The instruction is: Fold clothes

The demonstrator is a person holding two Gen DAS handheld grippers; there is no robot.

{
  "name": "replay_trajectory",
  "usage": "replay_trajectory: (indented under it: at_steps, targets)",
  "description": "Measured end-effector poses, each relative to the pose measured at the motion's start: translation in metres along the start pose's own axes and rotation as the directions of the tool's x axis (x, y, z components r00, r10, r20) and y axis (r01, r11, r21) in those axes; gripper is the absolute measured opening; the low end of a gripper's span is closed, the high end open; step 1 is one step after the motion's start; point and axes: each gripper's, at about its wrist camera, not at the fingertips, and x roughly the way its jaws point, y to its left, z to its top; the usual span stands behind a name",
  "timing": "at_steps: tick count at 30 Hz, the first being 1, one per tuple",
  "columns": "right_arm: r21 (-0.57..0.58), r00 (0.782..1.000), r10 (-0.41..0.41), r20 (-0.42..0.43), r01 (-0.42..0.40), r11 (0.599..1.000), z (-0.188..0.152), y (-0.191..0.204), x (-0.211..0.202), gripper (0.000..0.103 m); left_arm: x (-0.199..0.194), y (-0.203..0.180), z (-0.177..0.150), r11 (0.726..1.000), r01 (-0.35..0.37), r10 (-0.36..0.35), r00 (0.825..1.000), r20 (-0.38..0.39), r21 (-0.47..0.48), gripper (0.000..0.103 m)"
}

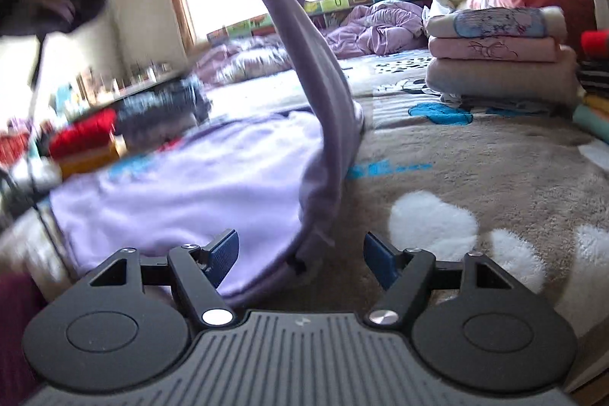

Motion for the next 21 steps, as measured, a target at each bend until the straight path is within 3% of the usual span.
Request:
replay_trajectory:
  at_steps: [8, 21]
  targets:
    - [-0.149, 0.998, -0.052, -0.032, 0.047, 0.988, -0.007, 0.027, 0.008, 0.053, -0.027, 0.062, -0.014, 0.993, -0.07, 0.072, 0.997, 0.015, -0.1, 0.005]
    - [-0.382, 0.995, -0.095, 0.008, 0.091, 0.92, -0.012, 0.064, 0.014, 0.048, -0.058, 0.154, -0.051, 0.956, -0.156, 0.158, 0.987, -0.016, -0.249, 0.005]
